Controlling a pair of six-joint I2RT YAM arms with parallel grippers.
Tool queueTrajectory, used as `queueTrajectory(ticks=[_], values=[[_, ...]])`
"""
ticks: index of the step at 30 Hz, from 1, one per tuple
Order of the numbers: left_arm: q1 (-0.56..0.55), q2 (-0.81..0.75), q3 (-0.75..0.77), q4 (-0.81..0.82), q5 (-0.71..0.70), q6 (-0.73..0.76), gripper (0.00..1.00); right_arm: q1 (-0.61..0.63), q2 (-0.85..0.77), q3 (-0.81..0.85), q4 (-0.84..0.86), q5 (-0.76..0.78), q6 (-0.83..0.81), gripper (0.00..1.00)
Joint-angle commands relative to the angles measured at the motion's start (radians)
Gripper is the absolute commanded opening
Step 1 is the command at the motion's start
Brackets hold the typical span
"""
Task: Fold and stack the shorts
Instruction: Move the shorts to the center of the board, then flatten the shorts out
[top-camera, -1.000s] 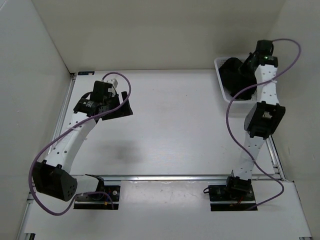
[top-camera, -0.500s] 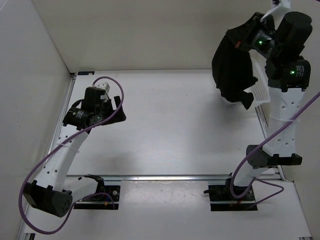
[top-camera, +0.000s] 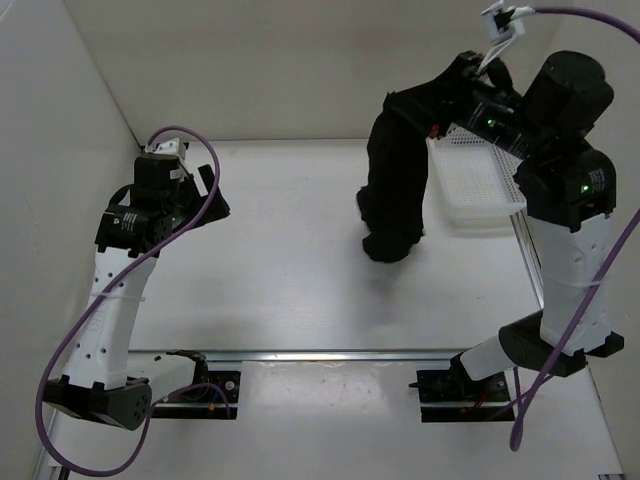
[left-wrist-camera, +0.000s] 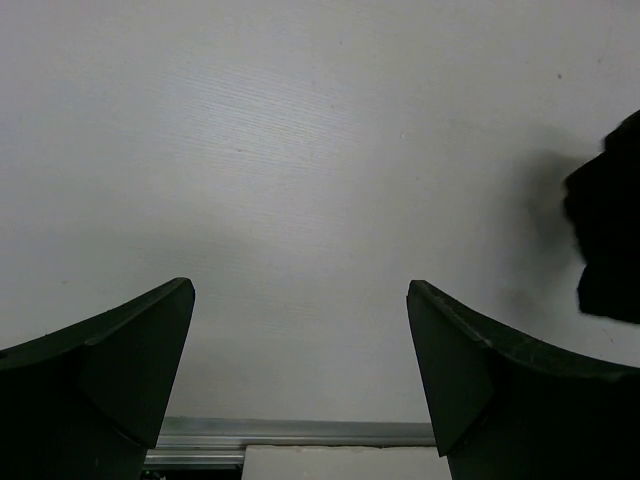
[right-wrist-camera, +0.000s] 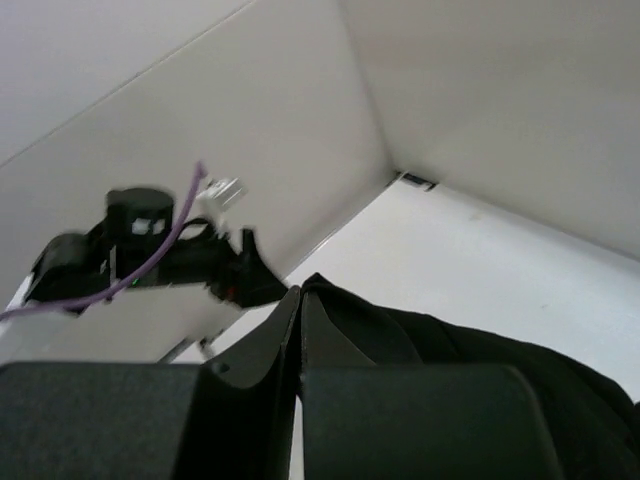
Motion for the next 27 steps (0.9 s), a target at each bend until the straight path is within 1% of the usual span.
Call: queueTrajectory(ticks=[1,2,3,4,5,6,7,8,9,10,11,12,13,14,15,16,17,18,19,20,21,22,23,24,25,26,27], values=[[0.016,0.011,0.036,-0.021,-0.026,0.011,1.00,0.105,-0.023,-0.153,0.099,-0.004,0.041,0.00],[0.026,0.011,0.050,-0.068,-0.060,-0.005,1.00,0.140,-0.023,-0.295,0.113,0.010,0.042,0.00],[0.038,0.022,0.076,-0.090,-0.086,-0.005,1.00,0.223,-0.011,-0.355,0.113,0.025,0.042,0.00],[0.038,0.022,0.088,-0.105,-0.121,-0.005,1.00,0.269,0.003,-0.409,0.113,0.048,0.042,0.00],[0.055,0.022,0.101,-0.119,-0.134,-0.005,1.00,0.314,0.037,-0.504,0.113,0.086,0.031,0.15],[0.064,0.022,0.116,-0.145,-0.143,-0.005,1.00,0.389,0.051,-0.547,0.113,0.105,0.031,0.30],[0.084,0.022,0.148,-0.156,-0.143,0.007,1.00,0.418,0.066,-0.584,0.113,0.114,0.031,0.45],[0.093,0.022,0.160,-0.156,-0.143,0.017,1.00,0.455,0.078,-0.639,0.113,0.114,0.020,0.68],[0.093,0.022,0.171,-0.169,-0.143,0.017,1.00,0.455,0.078,-0.662,0.113,0.139,0.020,0.78],[0.105,0.022,0.171,-0.170,-0.143,0.017,1.00,0.455,0.078,-0.687,0.102,0.159,0.020,0.86],[0.105,0.013,0.180,-0.179,-0.122,0.026,1.00,0.455,0.045,-0.710,0.102,0.215,0.020,0.92],[0.105,0.013,0.167,-0.179,-0.111,0.026,1.00,0.405,0.023,-0.762,0.102,0.240,0.020,1.00],[0.114,0.004,0.152,-0.164,-0.091,0.026,1.00,0.374,-0.003,-0.791,0.102,0.258,0.020,1.00],[0.115,0.004,0.103,-0.139,-0.032,0.026,1.00,0.307,-0.053,-0.820,0.102,0.277,0.020,1.00],[0.115,0.004,0.072,-0.127,0.011,0.017,0.99,0.272,-0.078,-0.883,0.093,0.317,0.032,1.00],[0.096,0.004,0.037,-0.105,0.063,0.017,0.95,0.235,-0.118,-0.918,0.093,0.317,0.032,0.95],[0.078,0.004,-0.043,-0.090,0.112,-0.020,0.90,0.165,-0.133,-0.955,0.093,0.317,0.032,0.85],[0.055,-0.010,-0.100,-0.038,0.234,-0.038,0.85,0.133,-0.144,-0.988,0.093,0.317,0.043,0.52],[0.035,-0.027,-0.168,0.002,0.312,-0.058,0.74,0.107,-0.144,-1.050,0.093,0.317,0.043,0.30],[-0.009,-0.047,-0.244,0.046,0.375,-0.087,0.72,0.075,-0.153,-1.075,0.093,0.302,0.043,0.19],[-0.037,-0.067,-0.392,0.088,0.416,-0.163,0.72,0.075,-0.144,-1.095,0.093,0.288,0.043,0.15],[-0.066,-0.103,-0.457,0.146,0.435,-0.201,0.77,0.075,-0.117,-1.109,0.093,0.288,0.029,0.21],[-0.118,-0.118,-0.512,0.159,0.418,-0.239,0.96,0.075,-0.098,-1.109,0.093,0.288,0.017,0.37],[-0.137,-0.127,-0.596,0.159,0.401,-0.297,1.00,0.089,-0.074,-1.109,0.093,0.288,0.017,0.59],[-0.151,-0.141,-0.632,0.168,0.401,-0.317,1.00,0.101,-0.013,-1.088,0.093,0.277,0.000,0.87],[-0.177,-0.141,-0.663,0.186,0.401,-0.337,1.00,0.121,0.023,-1.072,0.093,0.277,-0.009,0.93],[-0.189,-0.154,-0.715,0.198,0.401,-0.380,1.00,0.130,0.061,-1.052,0.093,0.262,-0.023,0.96]])
